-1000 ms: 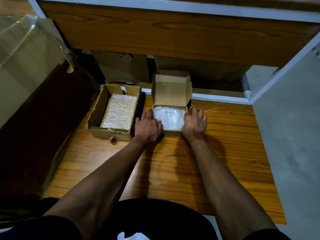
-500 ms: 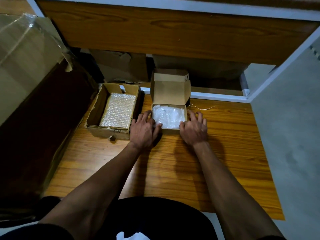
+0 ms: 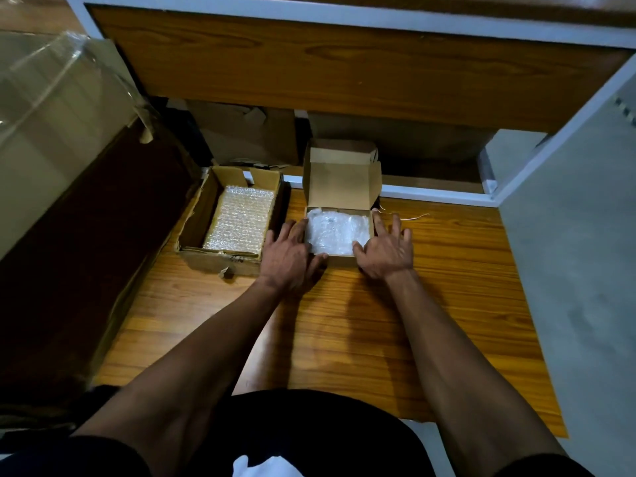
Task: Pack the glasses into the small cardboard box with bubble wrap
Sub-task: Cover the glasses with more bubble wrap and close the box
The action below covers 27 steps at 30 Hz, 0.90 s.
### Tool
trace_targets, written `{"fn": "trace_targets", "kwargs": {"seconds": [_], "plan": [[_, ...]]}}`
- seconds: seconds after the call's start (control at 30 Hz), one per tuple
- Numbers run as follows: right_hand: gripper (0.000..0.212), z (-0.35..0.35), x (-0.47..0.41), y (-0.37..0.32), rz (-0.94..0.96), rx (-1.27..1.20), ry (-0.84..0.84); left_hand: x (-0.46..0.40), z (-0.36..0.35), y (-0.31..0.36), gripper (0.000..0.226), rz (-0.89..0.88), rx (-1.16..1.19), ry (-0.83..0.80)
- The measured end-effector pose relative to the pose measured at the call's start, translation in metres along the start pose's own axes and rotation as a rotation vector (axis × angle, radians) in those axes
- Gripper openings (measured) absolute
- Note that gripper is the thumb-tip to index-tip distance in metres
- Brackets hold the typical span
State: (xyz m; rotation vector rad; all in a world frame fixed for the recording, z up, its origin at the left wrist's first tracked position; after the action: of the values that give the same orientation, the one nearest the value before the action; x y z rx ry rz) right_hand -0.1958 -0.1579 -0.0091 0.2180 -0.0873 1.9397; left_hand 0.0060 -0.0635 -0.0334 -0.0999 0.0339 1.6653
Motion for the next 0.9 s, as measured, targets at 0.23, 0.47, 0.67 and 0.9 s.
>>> {"fn": "trace_targets", "kwargs": {"seconds": [0.23,0.47,0.67,0.9], "plan": [[0.023,-0.025,0.027,0.003,0.296,-0.207,0.463,0.008,0.007,0.020,0.045,-0.130,0.072,0.121],[0.017,-0.044,0.028,0.003,0.443,-0.235,0.395,0.015,0.001,0.025,0.032,-0.184,0.101,0.144],[0.027,-0.042,0.025,0.000,0.428,-0.236,0.397,0.009,-0.002,0.019,0.037,-0.200,0.133,0.111],[0.022,-0.042,0.019,-0.002,0.398,-0.248,0.373,0.000,-0.004,0.017,0.040,-0.194,0.115,0.075]]}}
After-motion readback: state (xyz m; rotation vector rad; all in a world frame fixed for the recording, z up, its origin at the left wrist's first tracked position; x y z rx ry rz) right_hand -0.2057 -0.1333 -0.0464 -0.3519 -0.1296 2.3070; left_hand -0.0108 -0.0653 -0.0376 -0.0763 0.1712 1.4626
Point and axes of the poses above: each hand's wrist, its own x-axis away from the middle knuckle, its own z-axis out of the back of the hand, y = z × x, the point moved 1 cm from there along -x, towards the middle knuckle, and after that the axes turned 3 degrees about y, right-handed, at the moved point
